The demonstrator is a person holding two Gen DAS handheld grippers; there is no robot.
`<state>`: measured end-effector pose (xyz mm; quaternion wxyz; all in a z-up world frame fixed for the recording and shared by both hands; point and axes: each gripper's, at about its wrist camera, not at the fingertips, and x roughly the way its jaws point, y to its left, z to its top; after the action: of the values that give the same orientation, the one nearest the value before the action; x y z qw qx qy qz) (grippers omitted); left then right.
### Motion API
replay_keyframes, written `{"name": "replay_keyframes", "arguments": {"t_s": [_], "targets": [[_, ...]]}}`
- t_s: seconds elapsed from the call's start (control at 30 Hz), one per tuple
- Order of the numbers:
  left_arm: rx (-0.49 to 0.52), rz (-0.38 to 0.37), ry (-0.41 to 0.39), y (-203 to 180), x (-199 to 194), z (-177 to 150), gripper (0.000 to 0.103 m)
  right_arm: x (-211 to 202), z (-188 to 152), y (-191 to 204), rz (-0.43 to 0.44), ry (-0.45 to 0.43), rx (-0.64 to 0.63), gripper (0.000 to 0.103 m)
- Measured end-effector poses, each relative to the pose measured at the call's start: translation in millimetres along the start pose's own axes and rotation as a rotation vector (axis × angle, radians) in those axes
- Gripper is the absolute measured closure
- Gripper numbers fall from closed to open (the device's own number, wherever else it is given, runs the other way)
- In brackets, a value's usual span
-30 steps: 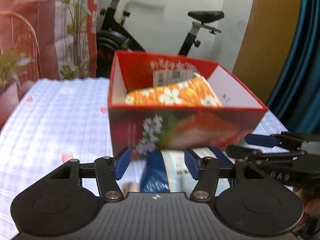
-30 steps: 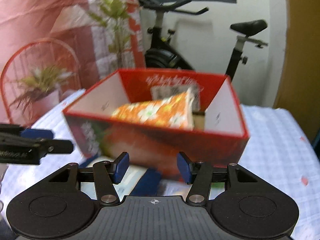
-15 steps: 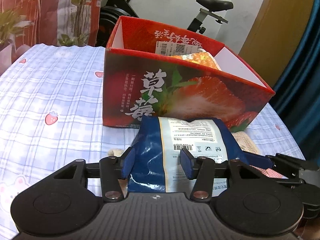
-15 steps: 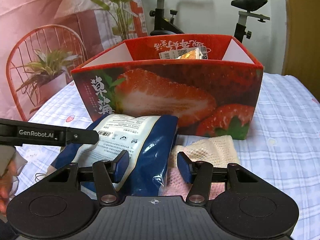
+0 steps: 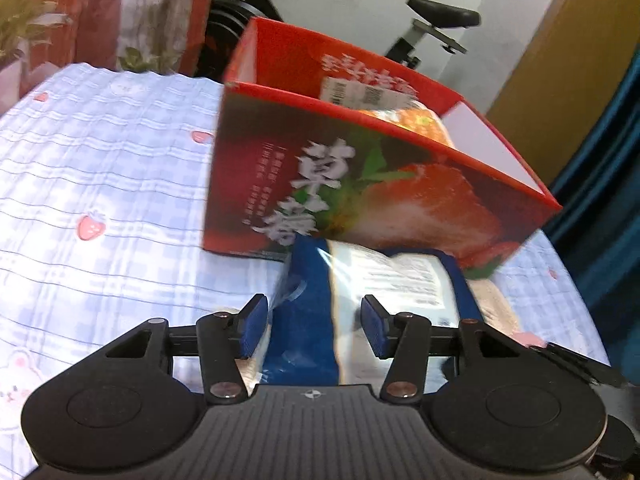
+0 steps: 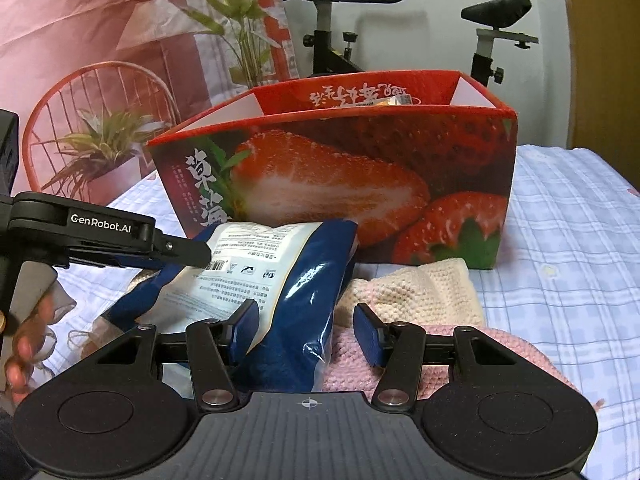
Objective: Organize soft objects
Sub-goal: 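Close both tools on the blue printed packet, then lift the blue packet with both tools and carry it over the red box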
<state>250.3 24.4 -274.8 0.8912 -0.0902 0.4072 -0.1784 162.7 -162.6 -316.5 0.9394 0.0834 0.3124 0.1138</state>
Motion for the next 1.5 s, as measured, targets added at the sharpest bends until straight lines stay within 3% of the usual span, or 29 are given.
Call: {"name": "replay_keyframes", "arguments": {"t_s": [0.07, 0.13, 0.27, 0.33, 0.47, 0.67, 0.87, 0.97, 1.5], "targets": [[0.021, -0.021, 0.016, -5.3, -2.4, 1.1, 0.053, 0.5, 0.0, -1.5, 0.007, 0.002, 0.016, 0.056], [0.071, -0.025, 0.024, -11.9, -6.6, 2.8, 0.066, 0.1, 0.9, -3.9, 0.02, 0.005, 0.036, 0.058], [0.084, -0.059, 0.011, -16.0, -21.7, 6.3, 0.077, -2.9, 1.5, -6.1, 0.055, 0.002, 0.071, 0.061], [0.095, -0.065, -0.008, -20.4, -32.3, 4.1, 0.077, -8.4, 2.8, -4.5, 0.071, -0.019, 0.068, 0.069], [0.126, -0.054, -0.046, -30.2, -50.4, -10.8, 0.077, -24.3, 6.0, 1.7, 0.077, -0.049, 0.016, 0.07], [0.059, -0.016, -0.052, -38.7, -54.5, -41.1, 0.076, -43.2, -2.0, 4.4, 0.061, -0.047, -0.039, 0.072], [0.057, 0.059, -0.084, -48.0, -57.6, -60.5, 0.074, -47.3, -15.7, 0.8, 0.069, -0.025, -0.028, 0.07], [0.025, 0.063, -0.079, -42.9, -56.2, -63.4, 0.073, -47.1, -18.3, 0.1, 0.067, -0.013, -0.012, 0.062], [0.037, 0.056, -0.069, -36.6, -49.9, -80.5, 0.068, -44.0, -24.8, 1.5, 0.059, -0.026, -0.025, 0.067]]}}
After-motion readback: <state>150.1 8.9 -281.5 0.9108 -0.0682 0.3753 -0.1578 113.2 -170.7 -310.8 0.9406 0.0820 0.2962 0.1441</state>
